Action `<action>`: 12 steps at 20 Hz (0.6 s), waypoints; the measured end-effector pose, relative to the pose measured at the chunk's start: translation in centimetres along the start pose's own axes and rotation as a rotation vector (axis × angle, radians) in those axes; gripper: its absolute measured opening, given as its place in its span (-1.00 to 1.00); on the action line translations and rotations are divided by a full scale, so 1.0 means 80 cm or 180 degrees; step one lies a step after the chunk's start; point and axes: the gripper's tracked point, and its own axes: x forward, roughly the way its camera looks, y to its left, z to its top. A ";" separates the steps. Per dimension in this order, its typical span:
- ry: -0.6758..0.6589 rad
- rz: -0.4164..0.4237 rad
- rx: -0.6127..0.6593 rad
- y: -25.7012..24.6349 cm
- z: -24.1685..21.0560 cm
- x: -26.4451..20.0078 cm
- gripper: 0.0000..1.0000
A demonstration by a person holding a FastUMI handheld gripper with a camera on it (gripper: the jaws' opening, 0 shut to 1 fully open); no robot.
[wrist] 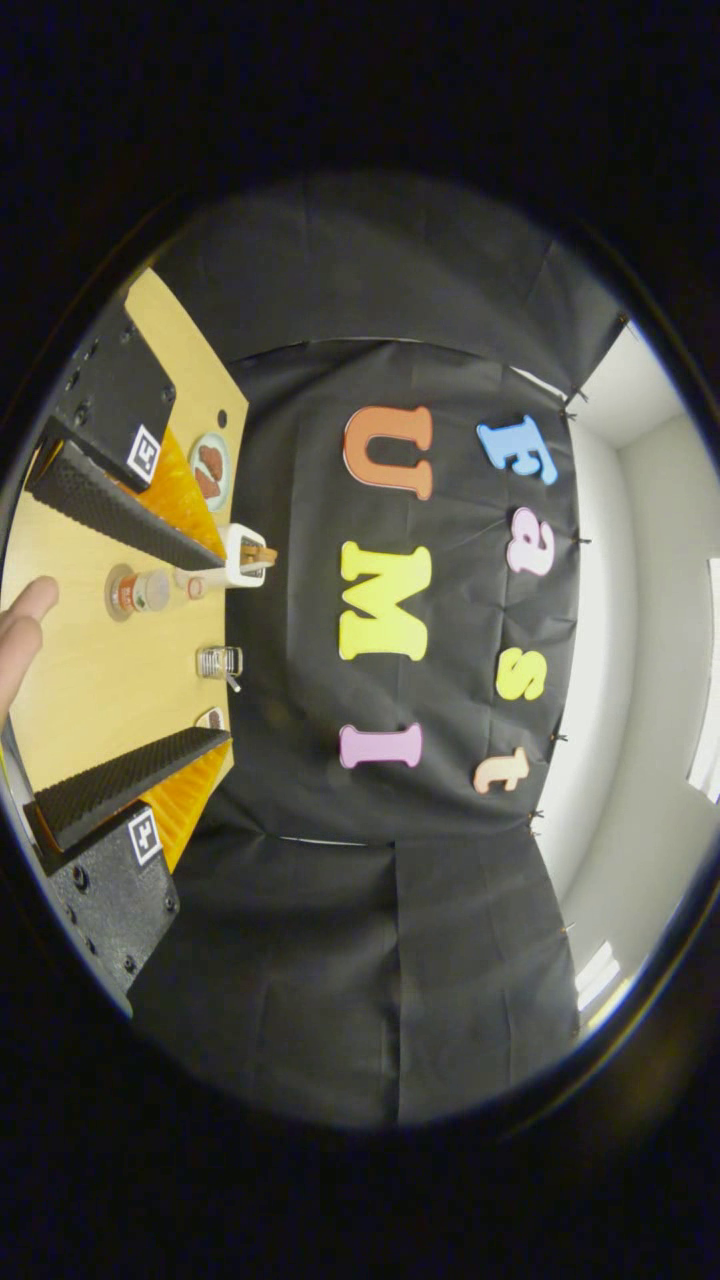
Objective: Take the bottle from table, then pour the juice into the cup, finally place the bottle on the coaster
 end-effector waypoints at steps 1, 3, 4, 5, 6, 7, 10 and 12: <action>-0.0005 0.0039 -0.0058 0.002 0.001 -0.008 1.00; -0.0077 0.0010 -0.0131 -0.004 0.008 -0.022 1.00; -0.0127 0.0014 -0.0160 -0.004 0.013 -0.028 1.00; -0.0173 0.0018 -0.0183 -0.001 0.015 -0.035 1.00; -0.0224 0.0035 -0.0196 0.001 0.019 -0.042 1.00; -0.0268 0.0057 -0.0170 0.003 0.024 -0.048 1.00; -0.0390 0.0139 -0.0073 0.007 0.043 -0.064 1.00; -0.0474 0.0162 -0.0009 0.005 0.055 -0.073 1.00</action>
